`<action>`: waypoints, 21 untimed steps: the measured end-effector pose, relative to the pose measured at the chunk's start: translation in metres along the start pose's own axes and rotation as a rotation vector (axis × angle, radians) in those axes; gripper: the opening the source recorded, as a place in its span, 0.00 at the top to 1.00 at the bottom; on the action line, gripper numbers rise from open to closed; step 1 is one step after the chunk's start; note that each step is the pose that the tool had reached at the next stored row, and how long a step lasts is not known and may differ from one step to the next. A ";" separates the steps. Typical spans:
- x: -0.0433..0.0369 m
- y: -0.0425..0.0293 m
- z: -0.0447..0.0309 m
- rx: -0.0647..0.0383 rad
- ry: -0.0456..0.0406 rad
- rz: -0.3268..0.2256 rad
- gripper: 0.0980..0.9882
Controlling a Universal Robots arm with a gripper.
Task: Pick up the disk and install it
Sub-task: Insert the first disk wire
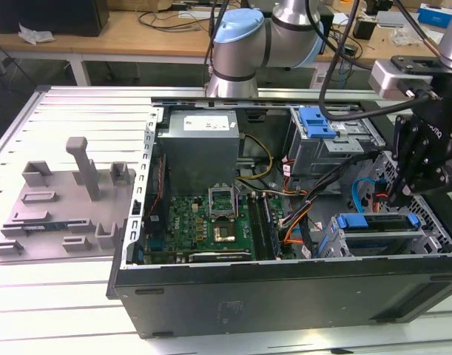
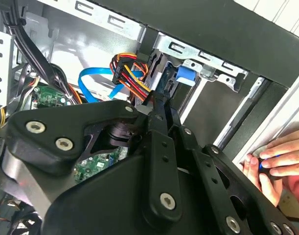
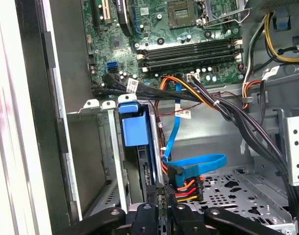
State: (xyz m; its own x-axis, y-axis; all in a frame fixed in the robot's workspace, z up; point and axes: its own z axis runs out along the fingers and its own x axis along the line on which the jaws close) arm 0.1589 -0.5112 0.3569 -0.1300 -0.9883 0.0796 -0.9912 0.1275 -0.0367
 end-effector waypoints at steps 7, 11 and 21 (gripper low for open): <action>0.0046 -0.0015 0.0006 0.001 -0.0011 -0.013 0.92; 0.0057 -0.0016 0.0009 0.001 -0.0016 -0.013 0.92; 0.0031 -0.0026 0.0017 0.001 -0.0016 -0.012 0.92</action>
State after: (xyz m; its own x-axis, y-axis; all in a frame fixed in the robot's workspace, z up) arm 0.1611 -0.5148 0.3555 -0.1177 -0.9899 0.0784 -0.9927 0.1151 -0.0366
